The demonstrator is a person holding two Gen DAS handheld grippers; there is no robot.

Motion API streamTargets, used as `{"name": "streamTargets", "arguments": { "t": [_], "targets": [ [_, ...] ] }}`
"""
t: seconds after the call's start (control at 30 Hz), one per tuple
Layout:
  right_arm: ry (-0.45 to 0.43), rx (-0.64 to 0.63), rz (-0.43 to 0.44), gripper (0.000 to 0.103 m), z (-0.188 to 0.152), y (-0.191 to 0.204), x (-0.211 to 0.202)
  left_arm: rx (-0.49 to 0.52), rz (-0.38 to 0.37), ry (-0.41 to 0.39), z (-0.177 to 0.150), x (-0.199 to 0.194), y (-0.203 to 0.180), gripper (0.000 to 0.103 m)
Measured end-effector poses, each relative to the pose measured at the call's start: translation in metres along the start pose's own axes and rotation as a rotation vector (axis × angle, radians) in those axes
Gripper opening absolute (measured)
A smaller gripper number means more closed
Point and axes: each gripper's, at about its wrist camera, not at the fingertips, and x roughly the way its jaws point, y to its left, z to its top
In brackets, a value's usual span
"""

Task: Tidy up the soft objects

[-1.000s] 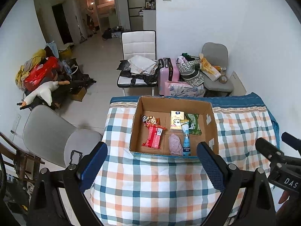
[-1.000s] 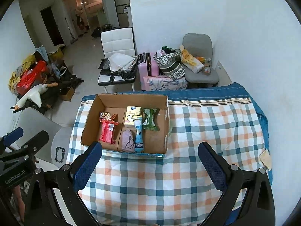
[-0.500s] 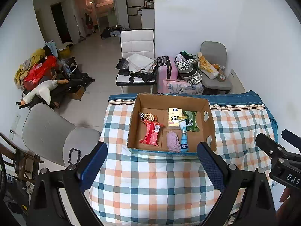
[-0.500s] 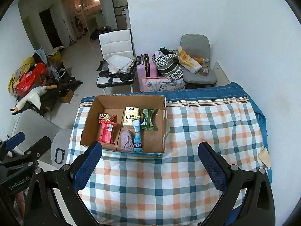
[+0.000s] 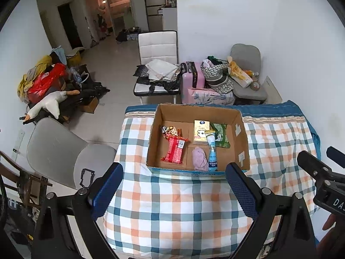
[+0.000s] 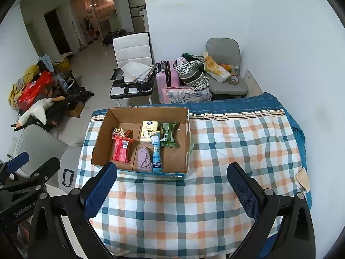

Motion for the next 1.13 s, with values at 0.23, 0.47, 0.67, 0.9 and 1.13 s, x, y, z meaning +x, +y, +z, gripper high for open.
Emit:
{"name": "streamTargets", "arguments": {
  "t": [0.23, 0.47, 0.67, 0.9, 1.13],
  "targets": [
    [0.002, 0.005, -0.008, 0.103, -0.001, -0.003, 0.001, -0.018, -0.006, -0.003, 0.002, 0.0, 0.001, 0.097],
    [0.002, 0.007, -0.009, 0.103, -0.001, -0.006, 0.001, -0.038, -0.007, -0.024, 0.005, -0.003, 0.007, 0.103],
    [0.003, 0.007, -0.012, 0.103, -0.001, -0.008, 0.0, -0.04, -0.006, -0.024, 0.005, -0.003, 0.006, 0.103],
    [0.003, 0.008, -0.013, 0.103, -0.002, -0.011, 0.0, -0.039, -0.005, -0.026, 0.005, -0.003, 0.006, 0.103],
    [0.002, 0.007, -0.011, 0.103, -0.002, -0.009, 0.0, -0.037, -0.005, -0.025, 0.006, -0.003, 0.006, 0.103]
  ]
}}
